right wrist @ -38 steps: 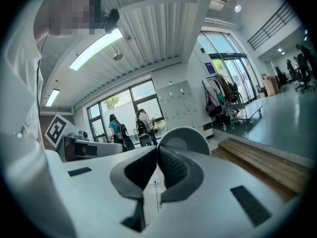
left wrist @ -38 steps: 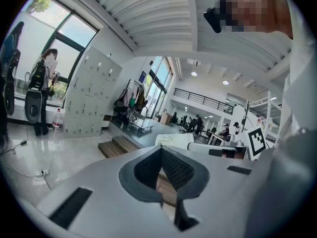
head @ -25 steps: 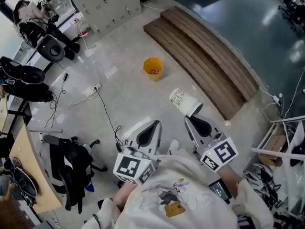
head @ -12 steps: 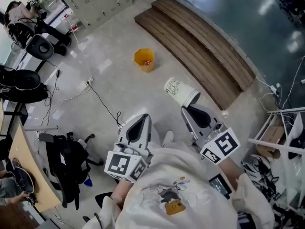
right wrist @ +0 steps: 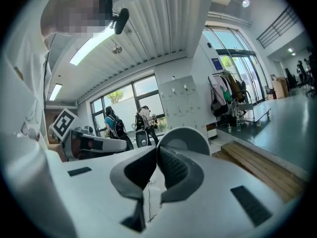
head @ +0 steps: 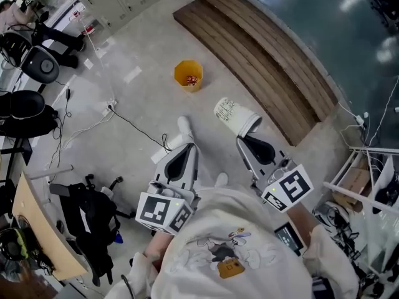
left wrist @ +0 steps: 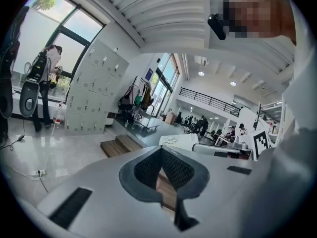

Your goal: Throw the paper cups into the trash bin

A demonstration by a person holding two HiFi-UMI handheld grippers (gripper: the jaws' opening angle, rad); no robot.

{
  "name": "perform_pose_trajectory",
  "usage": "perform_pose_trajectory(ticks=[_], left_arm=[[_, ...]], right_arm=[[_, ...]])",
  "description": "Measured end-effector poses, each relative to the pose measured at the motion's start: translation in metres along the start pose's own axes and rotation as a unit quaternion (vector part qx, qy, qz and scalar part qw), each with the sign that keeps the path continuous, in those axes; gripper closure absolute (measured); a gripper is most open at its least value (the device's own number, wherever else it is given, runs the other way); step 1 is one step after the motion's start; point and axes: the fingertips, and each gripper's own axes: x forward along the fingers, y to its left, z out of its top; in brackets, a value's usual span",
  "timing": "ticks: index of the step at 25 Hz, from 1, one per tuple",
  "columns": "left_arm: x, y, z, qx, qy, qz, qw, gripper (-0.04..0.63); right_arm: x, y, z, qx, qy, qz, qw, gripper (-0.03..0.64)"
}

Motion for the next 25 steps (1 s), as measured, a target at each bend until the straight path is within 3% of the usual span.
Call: perform_pose_trajectory(ticks=[9,15,20,25], left_arm=[[0.152,0.15,0.091,-0.007,0.036,-0.041,0.9985,0.589],[0.218,0.225,0.115,-0.017,0.056,-0.038,0.9976,0.589],[0.265,0.275,0.096,-0.009,0.078,0.018,0.9967,0.589],[0.301,0.331,0.029,-0.018,0.114,0.063,0.9914,0.589]], right_arm=[[0.204,-0.098,0.026,0.01,0.058,0.017,0.998,0.591],[0.295,-0.153,0.035,-0.013,0.086,0.011,0.996,0.591],[0.352,-0.211,-0.003,0.05,0.122,0.011,0.991,0.591],[0.415,-0.252,-0.077,0.041,0.164,0.048,0.984,0.592]])
